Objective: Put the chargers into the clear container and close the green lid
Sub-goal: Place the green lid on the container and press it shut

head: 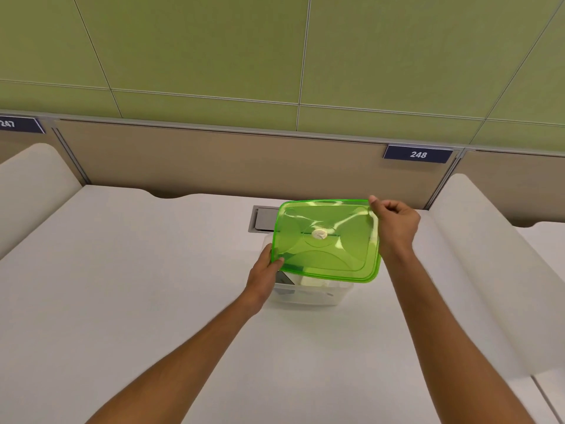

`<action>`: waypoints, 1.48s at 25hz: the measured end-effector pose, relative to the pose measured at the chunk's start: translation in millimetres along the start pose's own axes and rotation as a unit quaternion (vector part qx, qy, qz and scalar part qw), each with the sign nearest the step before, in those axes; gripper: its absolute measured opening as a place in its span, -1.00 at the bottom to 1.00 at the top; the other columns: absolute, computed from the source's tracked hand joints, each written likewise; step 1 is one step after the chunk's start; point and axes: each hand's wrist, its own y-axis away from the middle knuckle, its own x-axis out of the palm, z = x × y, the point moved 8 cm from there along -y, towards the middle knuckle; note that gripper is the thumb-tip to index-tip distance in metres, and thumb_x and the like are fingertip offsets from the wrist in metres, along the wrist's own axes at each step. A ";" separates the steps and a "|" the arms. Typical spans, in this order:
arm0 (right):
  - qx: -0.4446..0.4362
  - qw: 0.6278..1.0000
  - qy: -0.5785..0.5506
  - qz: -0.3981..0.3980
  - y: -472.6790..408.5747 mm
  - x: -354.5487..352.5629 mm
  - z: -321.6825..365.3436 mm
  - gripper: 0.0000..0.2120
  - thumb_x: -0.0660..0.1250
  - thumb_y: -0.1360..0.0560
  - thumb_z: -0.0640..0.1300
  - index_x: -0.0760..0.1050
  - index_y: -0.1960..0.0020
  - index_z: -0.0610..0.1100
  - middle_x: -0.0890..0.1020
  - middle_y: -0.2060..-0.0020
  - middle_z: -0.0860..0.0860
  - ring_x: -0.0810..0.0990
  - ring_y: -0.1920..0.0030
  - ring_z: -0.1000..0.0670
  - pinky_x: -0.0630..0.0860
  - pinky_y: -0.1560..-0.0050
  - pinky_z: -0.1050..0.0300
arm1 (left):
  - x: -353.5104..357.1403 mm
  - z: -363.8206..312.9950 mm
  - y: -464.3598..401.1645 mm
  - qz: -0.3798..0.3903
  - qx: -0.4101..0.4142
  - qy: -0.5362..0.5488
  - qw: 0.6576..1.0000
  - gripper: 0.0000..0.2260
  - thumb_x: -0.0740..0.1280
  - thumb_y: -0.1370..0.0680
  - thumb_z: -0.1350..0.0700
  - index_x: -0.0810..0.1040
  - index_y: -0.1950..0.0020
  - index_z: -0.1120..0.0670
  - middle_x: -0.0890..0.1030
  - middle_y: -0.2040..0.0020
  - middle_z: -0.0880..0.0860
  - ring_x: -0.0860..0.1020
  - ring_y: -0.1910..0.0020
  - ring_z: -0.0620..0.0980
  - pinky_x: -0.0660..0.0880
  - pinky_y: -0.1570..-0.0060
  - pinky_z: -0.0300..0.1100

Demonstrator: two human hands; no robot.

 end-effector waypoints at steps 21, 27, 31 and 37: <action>0.064 0.940 0.274 0.193 -5.6 52.4 -148.7 -0.54 0.20 -0.59 -0.21 0.32 -0.47 -0.05 0.42 -0.42 -0.13 0.47 -0.30 -0.18 0.38 -0.18 0.13 | -41.7 44.7 2.8 -0.136 -0.043 -0.236 0.961 -0.55 0.27 -0.58 0.06 0.31 -0.47 -0.02 0.42 -0.41 0.16 0.45 -0.25 0.29 0.40 -0.26 0.10; 0.057 0.932 0.314 0.173 -4.6 50.8 -165.7 -0.55 0.20 -0.58 -0.20 0.34 -0.46 -0.07 0.54 -0.28 -0.21 0.54 -0.18 -0.23 0.44 -0.11 0.07 | -38.5 48.0 4.7 -0.135 -0.032 -0.254 0.957 -0.54 0.28 -0.57 0.10 0.32 -0.47 0.04 0.41 -0.43 0.17 0.47 -0.24 0.29 0.43 -0.26 0.06; 0.019 0.920 0.354 0.167 -0.8 54.7 -165.8 -0.55 0.15 -0.59 -0.18 0.29 -0.48 -0.08 0.52 -0.29 -0.23 0.52 -0.22 -0.26 0.44 -0.20 -0.05 | -40.7 52.0 3.8 -0.134 -0.026 -0.219 0.966 -0.56 0.29 -0.57 0.14 0.34 -0.45 0.07 0.47 -0.38 0.18 0.44 -0.33 0.18 0.37 -0.35 0.00; -0.029 0.879 0.453 0.143 8.2 55.9 -163.8 -0.55 0.05 -0.62 -0.08 0.20 -0.50 -0.02 0.49 -0.22 -0.23 0.47 -0.20 -0.32 0.46 -0.10 -0.15 | -51.2 53.3 -10.7 -0.151 -0.041 -0.194 0.968 -0.72 0.31 -0.55 0.10 0.51 -0.27 0.00 0.59 -0.19 0.19 0.58 -0.03 0.15 0.44 0.01 -0.17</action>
